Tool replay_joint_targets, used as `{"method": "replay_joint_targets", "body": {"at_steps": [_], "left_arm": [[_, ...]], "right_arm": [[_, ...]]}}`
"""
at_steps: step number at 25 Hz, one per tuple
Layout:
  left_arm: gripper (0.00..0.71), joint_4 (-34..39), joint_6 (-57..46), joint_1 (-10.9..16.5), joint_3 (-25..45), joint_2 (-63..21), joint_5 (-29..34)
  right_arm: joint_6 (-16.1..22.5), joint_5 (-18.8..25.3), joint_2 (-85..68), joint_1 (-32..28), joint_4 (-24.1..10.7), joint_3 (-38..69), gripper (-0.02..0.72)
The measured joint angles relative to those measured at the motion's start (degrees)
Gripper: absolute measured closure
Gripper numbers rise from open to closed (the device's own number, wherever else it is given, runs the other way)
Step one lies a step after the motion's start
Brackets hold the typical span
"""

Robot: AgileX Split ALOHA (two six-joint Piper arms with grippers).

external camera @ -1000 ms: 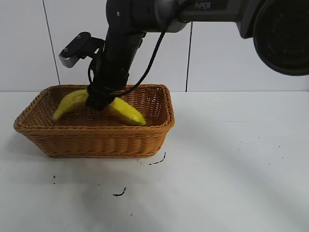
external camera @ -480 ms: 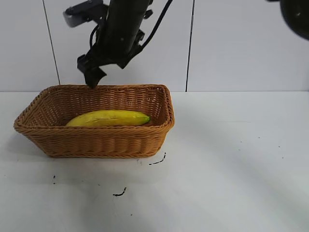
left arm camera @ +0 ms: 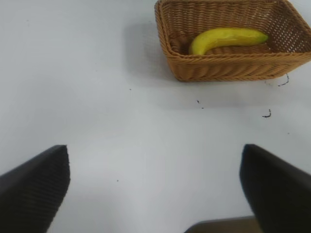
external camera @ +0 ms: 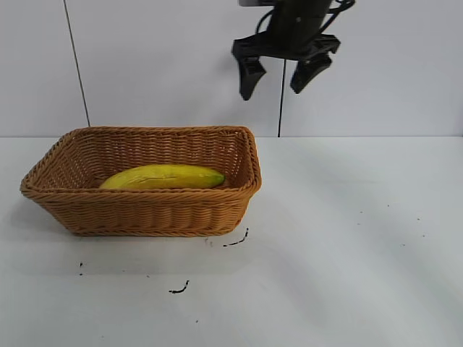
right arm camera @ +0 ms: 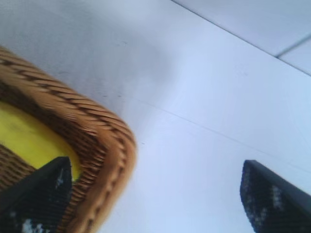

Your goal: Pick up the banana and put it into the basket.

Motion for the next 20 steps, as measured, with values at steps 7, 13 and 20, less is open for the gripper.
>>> {"method": "replay_joint_targets", "body": {"at_steps": [7,13,20], "left_arm": [[0.020,0.0,0.0,0.0,0.0,0.0,0.0],[0.020,0.0,0.0,0.0,0.0,0.0,0.0],[0.020,0.0,0.0,0.0,0.0,0.0,0.0]], "right_arm": [[3.2,4.1,-0.2,-10.3,0.2,0.0,0.045],[3.7,4.6,-0.9,-13.7,0.2,0.5,0.045],[3.7,4.6,-8.7,-14.3,0.5,11.8,0.049]]}}
